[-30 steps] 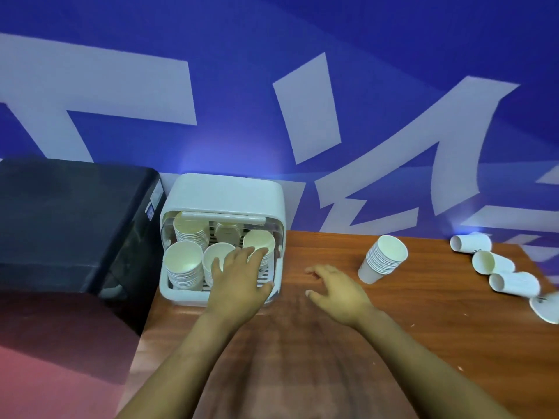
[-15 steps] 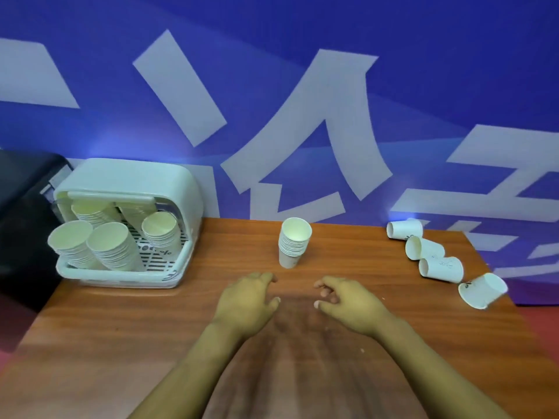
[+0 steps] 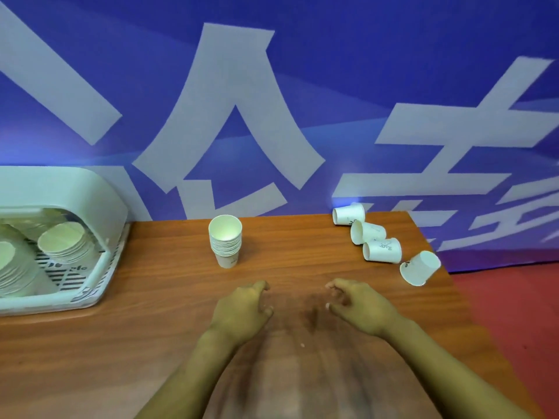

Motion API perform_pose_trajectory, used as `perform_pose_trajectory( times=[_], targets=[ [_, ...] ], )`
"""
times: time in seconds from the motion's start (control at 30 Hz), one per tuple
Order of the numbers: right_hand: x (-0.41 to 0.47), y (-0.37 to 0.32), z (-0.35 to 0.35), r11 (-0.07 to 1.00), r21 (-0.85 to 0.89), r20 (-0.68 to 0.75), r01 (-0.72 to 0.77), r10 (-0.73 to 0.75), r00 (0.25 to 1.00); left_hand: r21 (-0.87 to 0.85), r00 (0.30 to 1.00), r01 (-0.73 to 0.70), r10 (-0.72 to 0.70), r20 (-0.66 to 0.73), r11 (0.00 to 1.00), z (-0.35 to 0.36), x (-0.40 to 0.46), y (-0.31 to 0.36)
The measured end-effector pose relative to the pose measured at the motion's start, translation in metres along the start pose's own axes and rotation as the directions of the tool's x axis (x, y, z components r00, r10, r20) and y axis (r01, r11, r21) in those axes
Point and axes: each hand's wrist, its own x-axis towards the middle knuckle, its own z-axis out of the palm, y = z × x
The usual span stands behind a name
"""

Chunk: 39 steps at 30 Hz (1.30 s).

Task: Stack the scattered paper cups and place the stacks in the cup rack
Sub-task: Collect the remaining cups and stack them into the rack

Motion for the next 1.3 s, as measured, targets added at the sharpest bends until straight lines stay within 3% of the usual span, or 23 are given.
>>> perform_pose_trajectory(
  times=[0.17,0.33,0.43,0.63,0.77,0.93,1.13,1.3],
  targets=[
    [0.007,0.047,-0.029,1.0,0.005,-0.015,0.0,0.0,1.0,-0.005,0.998,0.022,-0.021,0.053,1.0,0.027,0.022,0.046],
    [0.021,0.107,-0.067,0.999,0.004,-0.017,0.051,-0.051,0.999,0.018,0.996,0.071,-0.07,-0.052,0.997,0.048,0.051,0.099],
    [0.02,0.154,-0.09,0.998,-0.012,-0.03,0.054,-0.054,0.998,0.042,0.995,0.092,-0.091,-0.032,0.995,0.077,0.064,0.14],
    [0.036,0.234,-0.133,0.999,-0.034,-0.066,-0.017,0.014,0.998,0.126,0.996,0.084,-0.087,0.02,0.988,0.11,0.111,0.212],
    [0.057,0.268,-0.136,0.998,-0.022,-0.015,-0.066,0.066,0.998,0.217,0.997,0.053,-0.065,0.047,0.975,0.124,0.152,0.245],
    [0.076,0.296,-0.127,0.997,-0.022,0.051,-0.078,0.079,0.996,0.361,0.999,-0.004,-0.011,0.038,0.933,0.137,0.204,0.267],
    [0.091,0.312,-0.112,0.997,0.081,0.089,-0.016,0.009,0.996,0.427,0.996,-0.045,0.009,0.086,0.903,0.164,0.245,0.275],
    [0.1,0.316,-0.104,0.996,0.087,0.114,-0.008,-0.002,0.994,0.437,0.999,-0.047,0.031,0.045,0.898,0.178,0.256,0.27]
  ],
)
